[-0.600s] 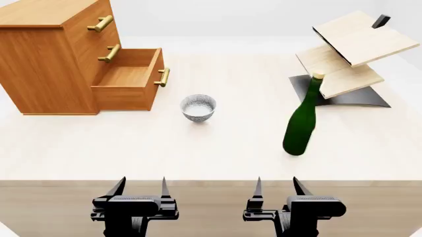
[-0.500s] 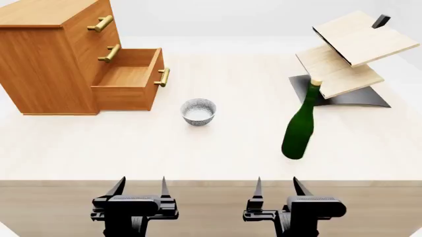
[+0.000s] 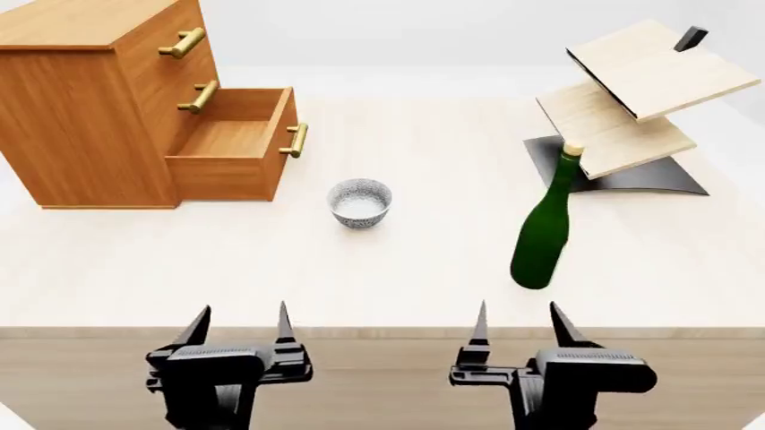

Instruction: Put the bowl on top of the cabinet.

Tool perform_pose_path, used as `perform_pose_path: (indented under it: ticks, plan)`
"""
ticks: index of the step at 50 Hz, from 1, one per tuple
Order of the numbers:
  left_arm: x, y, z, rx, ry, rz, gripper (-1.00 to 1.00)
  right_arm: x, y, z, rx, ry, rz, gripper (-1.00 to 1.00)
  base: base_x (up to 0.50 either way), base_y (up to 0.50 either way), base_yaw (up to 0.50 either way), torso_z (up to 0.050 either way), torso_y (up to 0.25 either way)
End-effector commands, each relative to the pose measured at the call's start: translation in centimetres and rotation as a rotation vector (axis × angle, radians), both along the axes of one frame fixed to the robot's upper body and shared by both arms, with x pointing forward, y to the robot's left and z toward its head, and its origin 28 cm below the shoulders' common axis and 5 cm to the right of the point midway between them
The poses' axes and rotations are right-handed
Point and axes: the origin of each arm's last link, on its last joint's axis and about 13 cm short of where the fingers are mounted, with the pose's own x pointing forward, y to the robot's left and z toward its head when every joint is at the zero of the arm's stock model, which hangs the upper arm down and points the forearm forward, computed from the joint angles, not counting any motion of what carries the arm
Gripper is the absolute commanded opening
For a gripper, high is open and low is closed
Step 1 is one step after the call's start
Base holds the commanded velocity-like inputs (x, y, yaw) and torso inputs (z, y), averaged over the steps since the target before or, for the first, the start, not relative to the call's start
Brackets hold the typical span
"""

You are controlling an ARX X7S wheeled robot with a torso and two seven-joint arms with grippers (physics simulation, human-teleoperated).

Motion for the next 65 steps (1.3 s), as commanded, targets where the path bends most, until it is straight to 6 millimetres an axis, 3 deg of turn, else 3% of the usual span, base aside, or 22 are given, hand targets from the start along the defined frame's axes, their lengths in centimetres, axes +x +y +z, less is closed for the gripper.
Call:
perform_pose_path:
  ticks: [1,8,14,21,65]
  plan:
    - [-0.7,0.2,4.0,-0.042,-0.15,0.006,1.0,-0.8,0.0,5.3,-0.058,-0.17,0.0,1.0,0.0,0.0,0.0,0.0,0.0]
    - [-1.3,0.9,8.5,-0.091,-0.294,0.031,1.0,-1.9,-0.5,8.8,-0.084,-0.303,-0.021,1.0,0.0,0.0,0.0,0.0,0.0]
    - [-1.8,1.7,9.9,-0.097,-0.357,0.07,1.0,-2.9,-0.7,10.5,-0.09,-0.411,-0.037,1.0,0.0,0.0,0.0,0.0,0.0]
    - [-2.7,2.6,11.4,-0.141,-0.417,0.108,1.0,-3.8,-1.1,11.0,-0.072,-0.466,-0.06,1.0,0.0,0.0,0.0,0.0,0.0]
    - [-2.8,2.8,11.4,-0.168,-0.421,0.097,1.0,-3.4,-0.8,10.3,-0.068,-0.445,-0.041,1.0,0.0,0.05,0.0,0.0,0.0]
